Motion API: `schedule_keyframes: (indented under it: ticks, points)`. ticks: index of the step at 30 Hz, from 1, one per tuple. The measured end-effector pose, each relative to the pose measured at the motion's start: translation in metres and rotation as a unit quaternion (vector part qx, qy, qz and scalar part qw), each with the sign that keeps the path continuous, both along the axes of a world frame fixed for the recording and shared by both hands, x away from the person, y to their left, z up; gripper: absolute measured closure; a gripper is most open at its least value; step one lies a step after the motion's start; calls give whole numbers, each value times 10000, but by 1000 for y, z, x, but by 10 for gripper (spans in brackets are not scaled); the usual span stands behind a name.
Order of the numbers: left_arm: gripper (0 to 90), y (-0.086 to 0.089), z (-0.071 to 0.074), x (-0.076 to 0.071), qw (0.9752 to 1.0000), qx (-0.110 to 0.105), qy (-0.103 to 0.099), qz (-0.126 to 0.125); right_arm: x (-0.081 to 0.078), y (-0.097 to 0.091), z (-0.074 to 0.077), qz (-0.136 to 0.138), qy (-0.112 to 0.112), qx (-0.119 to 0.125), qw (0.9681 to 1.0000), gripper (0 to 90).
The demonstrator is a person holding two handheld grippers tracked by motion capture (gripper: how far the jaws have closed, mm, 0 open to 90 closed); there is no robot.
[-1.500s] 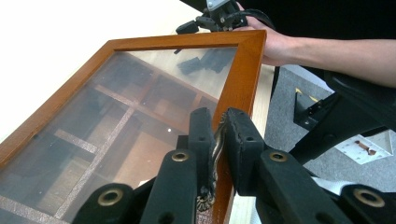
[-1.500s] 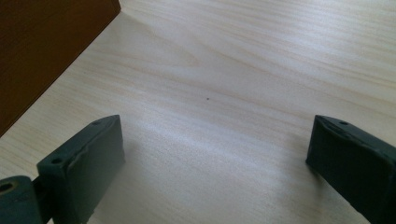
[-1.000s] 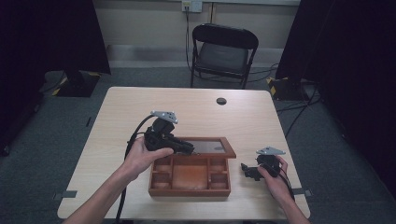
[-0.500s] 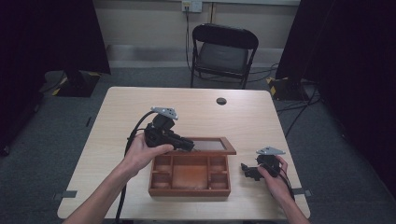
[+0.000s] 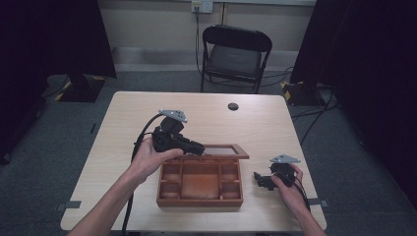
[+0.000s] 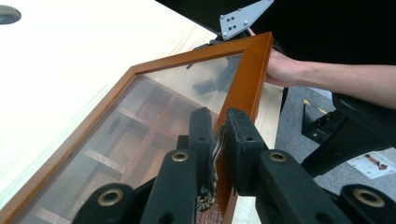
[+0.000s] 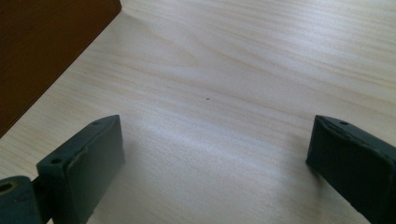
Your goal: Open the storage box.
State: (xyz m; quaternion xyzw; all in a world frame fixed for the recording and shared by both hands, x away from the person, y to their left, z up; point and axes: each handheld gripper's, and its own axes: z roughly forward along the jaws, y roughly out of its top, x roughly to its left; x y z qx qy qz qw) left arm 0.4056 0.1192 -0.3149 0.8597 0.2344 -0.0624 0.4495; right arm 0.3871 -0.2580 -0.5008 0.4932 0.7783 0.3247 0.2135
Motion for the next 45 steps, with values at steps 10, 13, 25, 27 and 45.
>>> schedule_keyframes:
  ticks: [10,13,25,27,45]
  points:
    - [813,-1,3,3,10000,20,-57,28,0,0,0,4,-4,-2,10000,29]
    - [814,-1,5,4,10000,10,-63,36,0,0,0,1,0,-1,10000,29]
    - [816,-1,8,8,9999,20,-110,29,0,0,0,-1,3,2,10000,28]
    - [817,-1,9,8,9999,7,-145,59,0,0,0,-10,13,2,10000,27]
    - [820,0,13,12,9997,-34,-201,159,0,0,0,-14,12,-7,10000,25]
